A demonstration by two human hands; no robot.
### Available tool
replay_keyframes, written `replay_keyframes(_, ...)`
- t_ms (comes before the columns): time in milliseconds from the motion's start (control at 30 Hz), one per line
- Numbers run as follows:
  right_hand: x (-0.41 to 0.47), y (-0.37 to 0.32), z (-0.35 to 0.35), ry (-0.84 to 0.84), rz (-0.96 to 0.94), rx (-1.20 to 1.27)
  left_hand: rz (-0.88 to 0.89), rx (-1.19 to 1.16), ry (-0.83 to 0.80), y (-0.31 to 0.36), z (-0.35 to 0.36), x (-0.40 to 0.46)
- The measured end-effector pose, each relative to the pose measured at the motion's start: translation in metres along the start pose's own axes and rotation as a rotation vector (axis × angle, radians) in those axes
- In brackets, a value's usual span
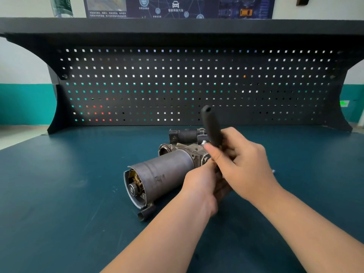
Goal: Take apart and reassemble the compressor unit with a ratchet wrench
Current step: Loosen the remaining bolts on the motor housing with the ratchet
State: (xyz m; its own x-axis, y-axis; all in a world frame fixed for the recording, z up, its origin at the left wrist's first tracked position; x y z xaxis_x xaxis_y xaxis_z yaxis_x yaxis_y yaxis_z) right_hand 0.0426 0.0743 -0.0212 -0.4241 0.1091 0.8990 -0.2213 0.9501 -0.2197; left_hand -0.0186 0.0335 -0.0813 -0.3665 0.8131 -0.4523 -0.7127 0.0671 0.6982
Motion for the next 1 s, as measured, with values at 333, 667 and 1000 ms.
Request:
replay_keyframes(333,-0.04,0.06,0.014,0.666,1.173,0.897,0.01,-0.021,0.076,-0.001,-0.004,0.003)
replay_keyframes(667,0.0,0.009,-0.009,0.115,0.118,0.128,-0.011,0.027,0.026,-0.003,-0.001,0.003)
replay_keyframes(1000,-0.027,0.056,0.001,0.553,1.018,0.742,0.005,-0.001,0.053,-0.004,-0.003,0.005)
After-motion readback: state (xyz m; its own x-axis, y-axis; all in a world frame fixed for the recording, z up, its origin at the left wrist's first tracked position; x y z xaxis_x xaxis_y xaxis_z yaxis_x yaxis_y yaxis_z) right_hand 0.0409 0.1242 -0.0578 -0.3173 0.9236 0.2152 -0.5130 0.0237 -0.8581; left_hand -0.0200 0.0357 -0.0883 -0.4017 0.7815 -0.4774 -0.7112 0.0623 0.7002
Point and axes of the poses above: each hand's wrist, its own x-axis towards the middle knuckle, its own z-axis out of the palm, y = z × x, the point moved 5 cm from there along x, towards the middle knuckle, and after that the axes turned 14 degrees about -z, right-handed, at the moved point
